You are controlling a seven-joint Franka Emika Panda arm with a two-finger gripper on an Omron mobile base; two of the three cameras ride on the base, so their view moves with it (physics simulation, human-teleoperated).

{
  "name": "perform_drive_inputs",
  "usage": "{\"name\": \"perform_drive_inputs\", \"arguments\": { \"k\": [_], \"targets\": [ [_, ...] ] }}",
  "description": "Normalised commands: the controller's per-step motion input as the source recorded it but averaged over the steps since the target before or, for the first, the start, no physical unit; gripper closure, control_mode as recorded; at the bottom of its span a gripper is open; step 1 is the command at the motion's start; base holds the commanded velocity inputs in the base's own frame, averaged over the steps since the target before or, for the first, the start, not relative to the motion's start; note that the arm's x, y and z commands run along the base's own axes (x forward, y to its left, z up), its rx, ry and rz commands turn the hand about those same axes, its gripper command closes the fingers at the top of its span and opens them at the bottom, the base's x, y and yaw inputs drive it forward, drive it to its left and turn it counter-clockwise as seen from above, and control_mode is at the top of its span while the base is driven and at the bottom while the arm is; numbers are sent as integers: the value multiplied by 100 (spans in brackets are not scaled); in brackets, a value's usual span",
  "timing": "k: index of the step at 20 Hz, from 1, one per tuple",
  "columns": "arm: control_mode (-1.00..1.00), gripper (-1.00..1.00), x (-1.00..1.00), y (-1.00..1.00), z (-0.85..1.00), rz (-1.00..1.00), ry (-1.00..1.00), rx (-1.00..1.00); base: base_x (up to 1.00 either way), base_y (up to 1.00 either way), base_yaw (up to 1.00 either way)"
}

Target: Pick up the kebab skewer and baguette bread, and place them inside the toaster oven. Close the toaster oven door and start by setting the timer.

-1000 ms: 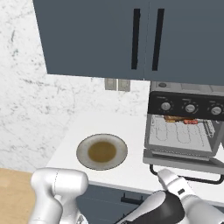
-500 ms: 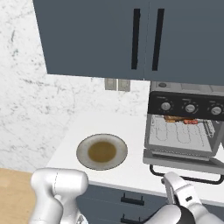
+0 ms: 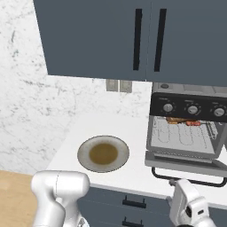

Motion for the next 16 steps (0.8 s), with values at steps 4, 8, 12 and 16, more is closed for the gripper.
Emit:
{"name": "perform_drive_inputs", "arguments": {
  "k": [4,8,12,16],
  "targets": [
    [-100,-100,24,0,0,-5,-2,3,0,0,0],
    [-100,-100,37,0,-1,-10,0,0,0,0,0],
    [-100,-100,25,-3,-36,-13,-1,0,0,0,0],
    [-100,-100,17,-8,-52,-15,-10,3,0,0,0]
  ]
}}
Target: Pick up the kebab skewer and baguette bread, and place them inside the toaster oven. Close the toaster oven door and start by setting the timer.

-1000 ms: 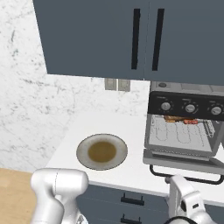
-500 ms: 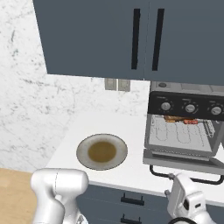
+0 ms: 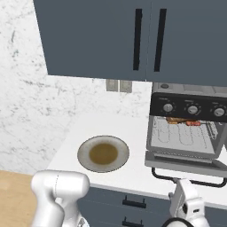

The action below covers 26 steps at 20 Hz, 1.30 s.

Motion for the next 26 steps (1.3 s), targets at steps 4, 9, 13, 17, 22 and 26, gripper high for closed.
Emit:
{"name": "perform_drive_inputs", "arguments": {
  "k": [4,9,13,17,22,26],
  "targets": [
    [-100,-100,20,-9,-33,-14,-9,5,0,0,0],
    [-100,-100,30,-6,0,-8,-4,3,0,0,0],
    [-100,-100,32,-7,-2,-7,0,0,0,0,0],
    [-100,-100,25,-12,-24,-7,0,0,0,0,0],
    [-100,-100,33,-12,-23,-6,-1,0,0,0,0],
    [-100,-100,43,-20,-23,-6,0,2,0,0,0]
  ]
}}
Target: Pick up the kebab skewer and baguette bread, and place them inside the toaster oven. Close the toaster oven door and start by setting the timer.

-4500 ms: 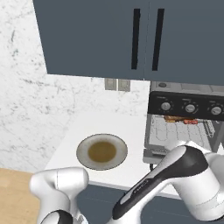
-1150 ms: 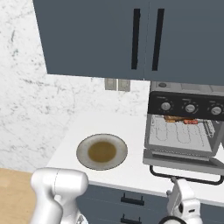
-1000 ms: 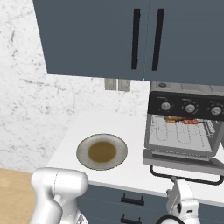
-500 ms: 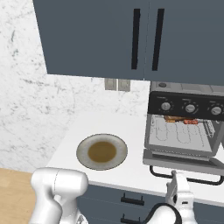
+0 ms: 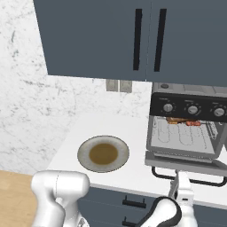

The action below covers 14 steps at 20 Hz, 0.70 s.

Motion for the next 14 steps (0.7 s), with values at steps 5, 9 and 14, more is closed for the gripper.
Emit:
{"name": "perform_drive_inputs", "arguments": {
  "k": [5,9,14],
  "targets": [
    [-100,-100,48,-23,-37,-6,0,0,0,0,0],
    [-100,-100,57,-26,-16,-5,0,3,0,0,0],
    [-100,-100,85,-31,0,-5,0,6,0,0,0]
  ]
}}
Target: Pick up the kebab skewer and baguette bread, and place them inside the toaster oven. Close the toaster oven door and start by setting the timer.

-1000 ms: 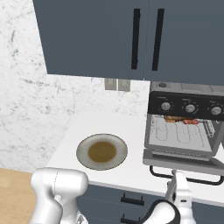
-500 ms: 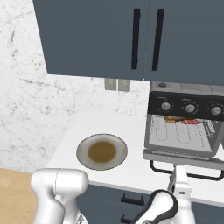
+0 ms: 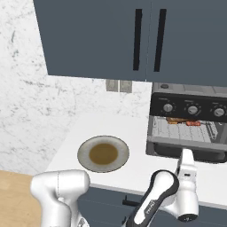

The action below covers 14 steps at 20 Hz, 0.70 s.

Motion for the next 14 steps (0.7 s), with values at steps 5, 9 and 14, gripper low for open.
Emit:
{"name": "perform_drive_inputs", "arguments": {
  "k": [5,9,14],
  "targets": [
    [-100,-100,91,-28,0,-5,0,5,0,0,0],
    [-100,-100,76,-30,0,-4,0,4,0,0,0],
    [-100,-100,68,-28,-2,-3,0,2,0,0,0]
  ]
}}
